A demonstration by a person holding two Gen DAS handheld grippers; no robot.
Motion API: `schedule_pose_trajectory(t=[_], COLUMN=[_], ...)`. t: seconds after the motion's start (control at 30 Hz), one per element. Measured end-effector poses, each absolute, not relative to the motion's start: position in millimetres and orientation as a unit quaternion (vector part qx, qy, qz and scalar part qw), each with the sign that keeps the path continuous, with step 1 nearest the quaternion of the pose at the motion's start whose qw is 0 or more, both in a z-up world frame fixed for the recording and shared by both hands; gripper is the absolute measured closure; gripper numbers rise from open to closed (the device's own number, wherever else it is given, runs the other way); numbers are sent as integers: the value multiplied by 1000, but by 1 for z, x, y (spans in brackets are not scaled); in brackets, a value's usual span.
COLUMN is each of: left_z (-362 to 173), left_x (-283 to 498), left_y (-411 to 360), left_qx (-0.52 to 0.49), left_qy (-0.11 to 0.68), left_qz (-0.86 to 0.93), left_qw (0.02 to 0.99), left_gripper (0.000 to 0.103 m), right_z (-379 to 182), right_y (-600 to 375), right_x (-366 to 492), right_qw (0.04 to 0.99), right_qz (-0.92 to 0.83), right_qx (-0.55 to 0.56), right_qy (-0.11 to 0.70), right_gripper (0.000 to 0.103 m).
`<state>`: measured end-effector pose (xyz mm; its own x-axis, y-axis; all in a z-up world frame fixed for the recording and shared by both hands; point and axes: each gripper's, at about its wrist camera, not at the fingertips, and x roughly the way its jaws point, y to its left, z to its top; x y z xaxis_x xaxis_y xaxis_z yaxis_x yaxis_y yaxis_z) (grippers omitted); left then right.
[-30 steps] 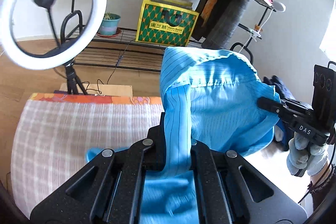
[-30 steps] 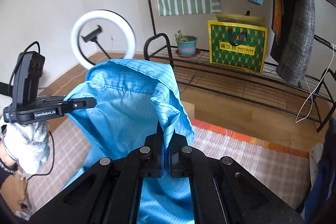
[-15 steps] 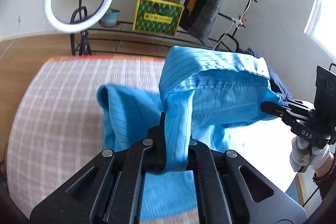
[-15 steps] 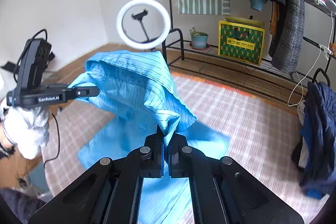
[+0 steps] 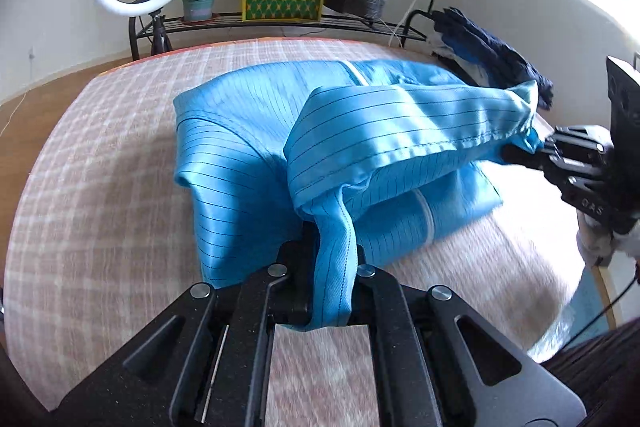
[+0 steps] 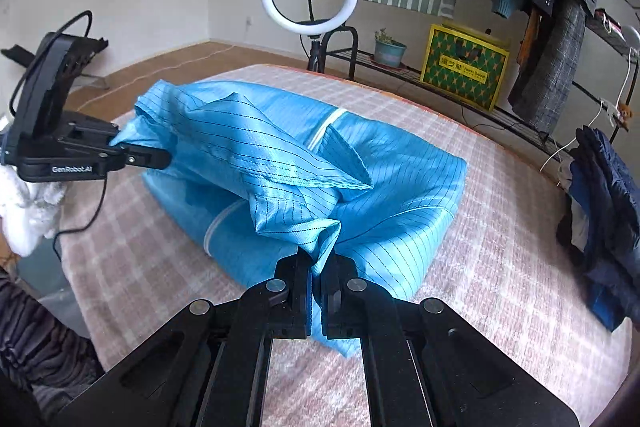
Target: Fold large clothes
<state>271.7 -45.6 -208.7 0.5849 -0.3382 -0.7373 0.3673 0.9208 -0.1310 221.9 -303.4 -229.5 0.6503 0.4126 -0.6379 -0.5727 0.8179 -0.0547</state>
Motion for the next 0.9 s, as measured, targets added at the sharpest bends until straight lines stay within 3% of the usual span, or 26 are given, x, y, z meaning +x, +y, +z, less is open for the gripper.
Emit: schedule_pose_trajectory(t=[0.23,0.27,0.37,0.4,0.47,0.5,0.6,0.77,0.9], left_z=[-203,-203,-207,-209,-212,-212,-204,-181,-179], left_x=[226,223,220,222,231,234,225,217,268], left_y=[-22,-20,-16,-16,-19,-21,-22,11,62], left_qx=[22,27,41,39,30,22,22,-24,-172], left_qy=[405,402,399,398,407,416,407,403,427], left_qz=[-206,-205,-194,-188,-180,-185,-211,-226,-191], left_qw=[890,892,895,897,895,890,888,886,867], left_gripper=[97,92,51,44,43,43,42,36,35], right_z=[-231,-232,-230,-229,-224,-223,-219,-212,-227], right_y=[-316,-319,-329,-333,-346,-352,-368,-380,-384], right_x=[175,170,167,171,183,190,207,231,256], right_qw=[884,882,877,878,885,887,884,883,879], right_qz=[295,297,306,305,296,291,280,276,250], right_qx=[-155,-154,-128,-111,-45,-13,67,100,121], right_qy=[328,331,347,352,357,359,368,365,386], right_gripper=[92,92,90,87,54,51,51,51,51])
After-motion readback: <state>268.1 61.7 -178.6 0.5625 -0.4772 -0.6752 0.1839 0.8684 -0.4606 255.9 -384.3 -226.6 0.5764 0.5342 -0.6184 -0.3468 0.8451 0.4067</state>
